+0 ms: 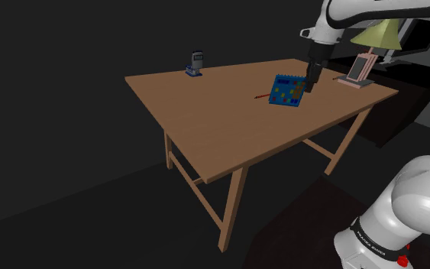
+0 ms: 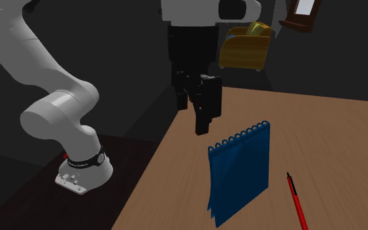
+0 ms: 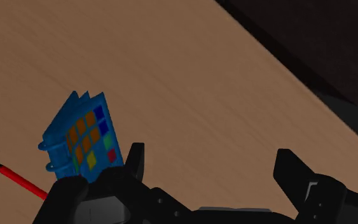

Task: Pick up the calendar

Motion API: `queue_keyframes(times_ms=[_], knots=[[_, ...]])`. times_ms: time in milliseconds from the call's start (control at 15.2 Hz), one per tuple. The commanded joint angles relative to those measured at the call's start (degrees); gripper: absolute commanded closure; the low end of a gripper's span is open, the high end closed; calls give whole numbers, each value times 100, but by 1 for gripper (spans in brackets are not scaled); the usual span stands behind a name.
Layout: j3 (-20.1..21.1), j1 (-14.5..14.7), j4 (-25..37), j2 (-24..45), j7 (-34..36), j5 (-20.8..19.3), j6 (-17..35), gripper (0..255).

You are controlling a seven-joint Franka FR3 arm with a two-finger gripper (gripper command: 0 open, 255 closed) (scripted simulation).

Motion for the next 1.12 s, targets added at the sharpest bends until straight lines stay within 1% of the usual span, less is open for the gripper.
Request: queue_keyframes(times_ms=[0, 396, 858, 990, 1056], knots=[[-151, 38, 286, 285, -460, -33, 185, 0], [-489, 153, 1351, 1227, -1704, 141, 573, 0], [-501, 135, 779, 1195, -1672, 115, 1113, 0], [-503, 134, 735, 1195, -1670, 113, 1157, 0], [-503, 134, 746, 1195, -1671, 113, 1147, 255]])
